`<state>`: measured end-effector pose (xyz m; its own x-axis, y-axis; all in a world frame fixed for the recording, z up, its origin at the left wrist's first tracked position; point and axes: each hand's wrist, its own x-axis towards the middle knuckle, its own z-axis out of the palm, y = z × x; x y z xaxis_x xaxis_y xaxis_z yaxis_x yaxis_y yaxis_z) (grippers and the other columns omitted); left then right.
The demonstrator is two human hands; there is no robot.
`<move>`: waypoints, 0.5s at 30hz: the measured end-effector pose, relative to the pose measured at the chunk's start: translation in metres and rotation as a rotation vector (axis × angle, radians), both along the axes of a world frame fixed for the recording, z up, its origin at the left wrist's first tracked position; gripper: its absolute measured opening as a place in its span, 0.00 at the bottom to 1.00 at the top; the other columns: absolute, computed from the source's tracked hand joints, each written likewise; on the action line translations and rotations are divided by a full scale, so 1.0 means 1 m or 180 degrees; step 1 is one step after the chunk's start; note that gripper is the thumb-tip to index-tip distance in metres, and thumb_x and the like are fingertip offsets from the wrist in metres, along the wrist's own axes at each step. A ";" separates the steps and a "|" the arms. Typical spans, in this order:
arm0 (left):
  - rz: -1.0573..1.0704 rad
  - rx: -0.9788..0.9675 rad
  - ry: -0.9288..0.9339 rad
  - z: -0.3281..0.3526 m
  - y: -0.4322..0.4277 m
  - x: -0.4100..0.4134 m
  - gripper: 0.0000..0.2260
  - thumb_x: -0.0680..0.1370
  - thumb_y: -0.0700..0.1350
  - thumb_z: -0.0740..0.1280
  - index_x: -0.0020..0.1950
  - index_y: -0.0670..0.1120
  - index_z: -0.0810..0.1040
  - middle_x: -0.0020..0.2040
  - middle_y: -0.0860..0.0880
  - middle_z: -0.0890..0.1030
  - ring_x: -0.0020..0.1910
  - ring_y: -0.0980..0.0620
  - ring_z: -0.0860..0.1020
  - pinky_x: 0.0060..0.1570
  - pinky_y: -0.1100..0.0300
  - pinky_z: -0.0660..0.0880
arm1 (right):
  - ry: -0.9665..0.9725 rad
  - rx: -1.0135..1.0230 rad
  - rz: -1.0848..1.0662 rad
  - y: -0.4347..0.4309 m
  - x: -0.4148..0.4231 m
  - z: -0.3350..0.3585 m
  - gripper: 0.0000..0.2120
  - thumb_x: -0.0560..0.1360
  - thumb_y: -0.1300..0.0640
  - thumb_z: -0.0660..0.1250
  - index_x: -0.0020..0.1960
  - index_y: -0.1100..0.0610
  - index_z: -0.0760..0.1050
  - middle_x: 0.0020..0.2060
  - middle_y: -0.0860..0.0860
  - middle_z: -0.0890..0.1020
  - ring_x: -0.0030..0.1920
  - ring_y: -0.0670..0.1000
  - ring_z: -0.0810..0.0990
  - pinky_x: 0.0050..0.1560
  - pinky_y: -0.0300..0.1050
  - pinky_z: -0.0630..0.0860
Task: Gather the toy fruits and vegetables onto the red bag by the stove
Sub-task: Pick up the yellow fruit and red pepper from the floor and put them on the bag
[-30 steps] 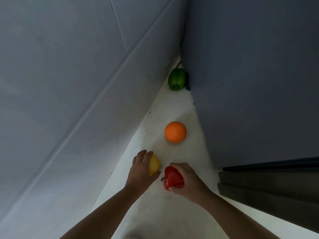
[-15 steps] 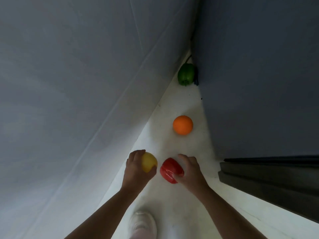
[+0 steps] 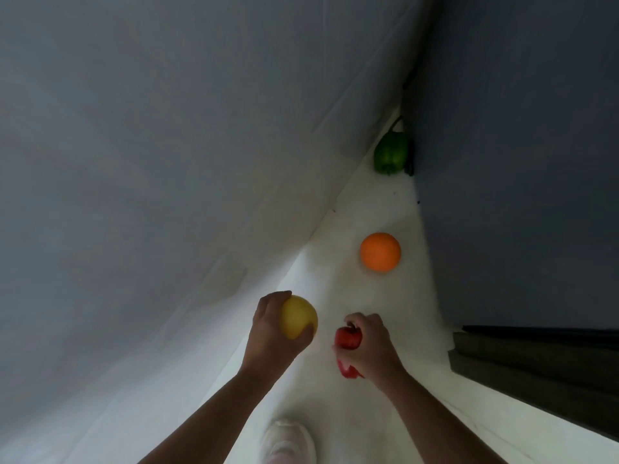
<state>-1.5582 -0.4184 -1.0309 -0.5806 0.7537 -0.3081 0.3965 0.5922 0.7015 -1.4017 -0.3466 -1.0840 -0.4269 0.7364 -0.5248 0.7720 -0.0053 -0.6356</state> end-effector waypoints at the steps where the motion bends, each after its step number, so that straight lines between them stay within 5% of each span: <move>1: 0.0007 0.0045 -0.0013 0.010 0.001 0.002 0.29 0.65 0.43 0.77 0.62 0.48 0.70 0.56 0.55 0.68 0.53 0.53 0.71 0.48 0.63 0.68 | 0.0115 0.0004 -0.0103 0.002 0.000 0.014 0.24 0.64 0.53 0.74 0.57 0.51 0.71 0.50 0.49 0.67 0.54 0.53 0.71 0.52 0.40 0.71; 6: 0.0093 0.0119 -0.0169 0.087 -0.006 0.015 0.28 0.65 0.42 0.77 0.62 0.49 0.70 0.57 0.55 0.69 0.51 0.56 0.70 0.43 0.78 0.65 | 0.0627 -0.0026 -0.0464 0.008 0.002 0.114 0.24 0.63 0.56 0.76 0.56 0.50 0.71 0.51 0.49 0.69 0.51 0.48 0.72 0.47 0.28 0.67; 9: 0.0260 0.0182 -0.0162 0.148 -0.014 0.020 0.28 0.65 0.42 0.76 0.62 0.49 0.71 0.57 0.55 0.70 0.50 0.56 0.71 0.41 0.79 0.65 | 0.0729 0.0072 -0.0630 0.009 0.009 0.185 0.24 0.63 0.56 0.76 0.55 0.49 0.71 0.51 0.48 0.70 0.50 0.46 0.72 0.41 0.20 0.66; 15: 0.0614 0.0440 -0.0312 0.280 -0.028 0.036 0.26 0.61 0.52 0.73 0.57 0.57 0.68 0.54 0.60 0.71 0.48 0.59 0.72 0.42 0.74 0.66 | 0.1015 0.0275 -0.0731 0.003 0.021 0.326 0.24 0.63 0.56 0.76 0.56 0.47 0.72 0.52 0.46 0.72 0.52 0.42 0.73 0.45 0.28 0.69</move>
<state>-1.5226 -0.4462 -0.7504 -0.6902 0.6707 -0.2717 0.2116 0.5461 0.8105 -1.3811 -0.3438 -0.7580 -0.3776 0.8673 -0.3244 0.5208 -0.0907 -0.8488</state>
